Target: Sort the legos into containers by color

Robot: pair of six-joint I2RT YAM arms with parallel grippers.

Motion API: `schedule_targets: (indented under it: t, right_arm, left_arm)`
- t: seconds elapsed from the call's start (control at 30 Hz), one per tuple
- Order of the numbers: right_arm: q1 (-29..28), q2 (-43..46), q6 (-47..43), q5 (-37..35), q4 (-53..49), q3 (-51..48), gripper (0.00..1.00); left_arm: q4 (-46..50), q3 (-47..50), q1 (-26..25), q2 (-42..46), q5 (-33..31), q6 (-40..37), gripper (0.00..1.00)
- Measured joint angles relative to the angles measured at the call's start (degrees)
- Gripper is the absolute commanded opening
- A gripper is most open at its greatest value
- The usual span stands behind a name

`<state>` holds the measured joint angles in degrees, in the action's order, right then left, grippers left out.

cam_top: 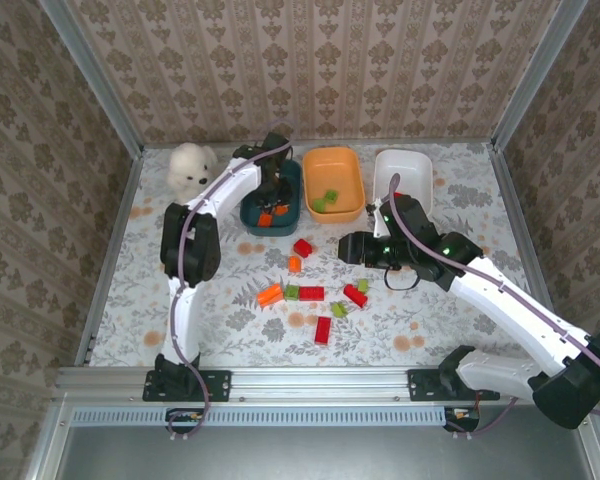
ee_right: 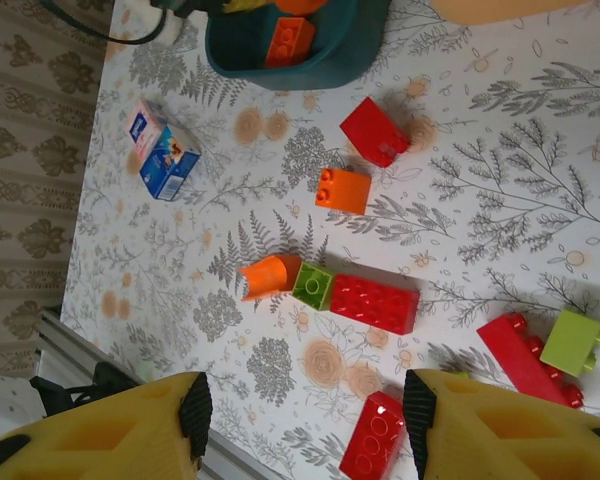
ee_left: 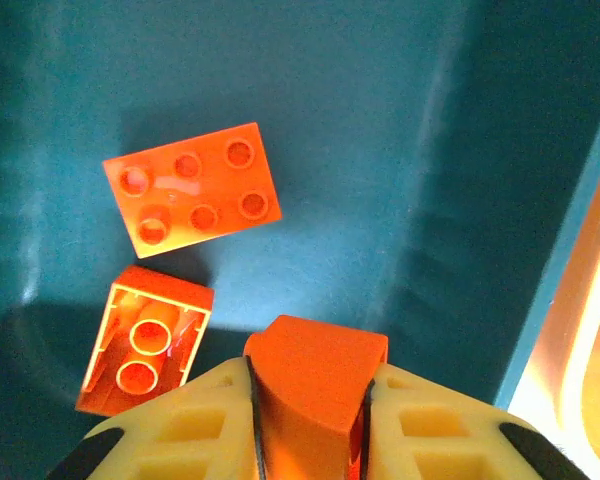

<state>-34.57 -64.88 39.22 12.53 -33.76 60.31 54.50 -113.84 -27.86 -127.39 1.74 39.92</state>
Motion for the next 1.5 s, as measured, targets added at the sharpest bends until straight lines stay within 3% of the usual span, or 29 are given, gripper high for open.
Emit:
schedule_targets:
  t: [0.23,0.57,0.9,1.07,1.4,1.5]
  right_arm:
    - [0.0,0.0,0.1,-0.1,0.2,0.3,0.57]
    - [0.0,0.0,0.0,-0.3,0.2,1.8,0.57]
    - [-1.1,-4.6,-3.8,-2.9,-2.8,6.7,0.56]
    - [-4.4,-16.6,-8.6,-4.6,-4.4,13.2,0.58]
    - [-6.4,-43.2,-16.8,-9.2,-6.4,27.0,0.72]
    - [-6.4,-48.2,-18.5,-10.3,-7.0,30.9,0.73]
  left_arm:
    - [0.7,0.0,-0.2,-0.7,0.2,-0.2,0.30]
    - [2.9,0.0,-0.2,-2.4,0.8,-0.6,0.51]
    - [4.3,-0.9,-0.2,0.3,-0.7,-0.3,0.57]
    - [0.3,10.1,0.1,16.6,-2.6,1.0,0.62]
    - [-18.9,55.3,1.0,66.0,1.7,1.0,0.99]
    - [-20.7,64.8,1.0,77.8,3.5,1.1,1.00]
